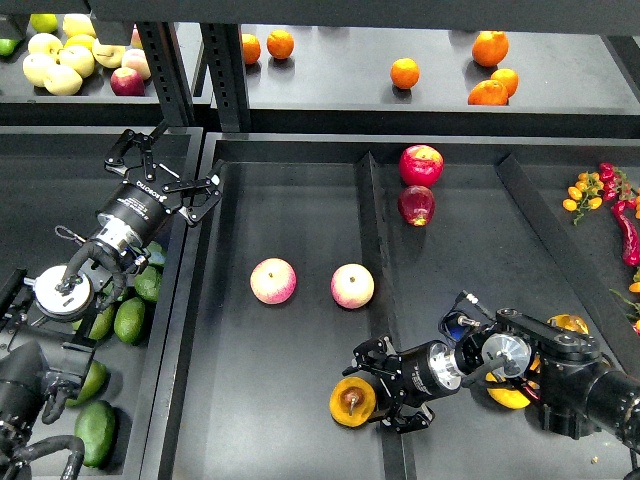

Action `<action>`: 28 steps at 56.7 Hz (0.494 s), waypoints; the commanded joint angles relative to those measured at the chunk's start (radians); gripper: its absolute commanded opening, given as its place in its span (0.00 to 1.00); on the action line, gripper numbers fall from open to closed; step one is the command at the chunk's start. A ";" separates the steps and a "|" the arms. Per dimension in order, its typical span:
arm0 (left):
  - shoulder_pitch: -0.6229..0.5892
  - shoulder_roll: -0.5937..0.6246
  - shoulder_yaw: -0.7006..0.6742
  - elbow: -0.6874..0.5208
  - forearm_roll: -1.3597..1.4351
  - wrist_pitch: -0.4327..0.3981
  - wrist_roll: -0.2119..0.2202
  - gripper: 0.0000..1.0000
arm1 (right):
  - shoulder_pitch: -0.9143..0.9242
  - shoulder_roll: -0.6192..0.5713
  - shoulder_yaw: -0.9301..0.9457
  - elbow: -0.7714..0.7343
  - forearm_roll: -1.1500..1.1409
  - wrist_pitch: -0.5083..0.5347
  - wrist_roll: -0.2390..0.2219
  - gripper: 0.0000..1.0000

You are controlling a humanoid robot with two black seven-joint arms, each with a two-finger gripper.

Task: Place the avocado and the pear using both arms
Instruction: 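Lower the right gripper around the fruit half and close it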

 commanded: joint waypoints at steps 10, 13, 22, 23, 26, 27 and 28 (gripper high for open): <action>0.000 0.000 0.007 0.002 0.000 0.000 0.000 0.98 | 0.001 0.028 0.001 -0.037 -0.001 0.000 0.000 0.77; 0.000 0.000 0.007 0.002 0.000 0.000 0.000 0.98 | 0.001 0.029 0.001 -0.039 -0.001 0.000 0.000 0.76; 0.002 0.000 0.009 0.002 0.000 0.000 0.000 0.98 | 0.008 0.035 0.003 -0.043 0.003 0.000 0.000 0.67; 0.002 0.000 0.009 0.002 0.000 0.000 0.000 0.98 | 0.009 0.032 0.003 -0.040 0.003 0.000 0.000 0.65; 0.002 0.000 0.009 0.002 -0.001 0.000 0.000 0.98 | 0.011 0.025 0.001 -0.031 0.017 0.000 0.000 0.61; 0.002 0.000 0.009 0.002 0.000 0.000 0.000 0.98 | 0.011 0.023 -0.001 -0.027 0.026 0.000 0.000 0.60; 0.002 0.000 0.009 0.000 0.000 0.000 0.000 0.98 | 0.011 0.022 -0.001 -0.027 0.031 0.000 0.000 0.60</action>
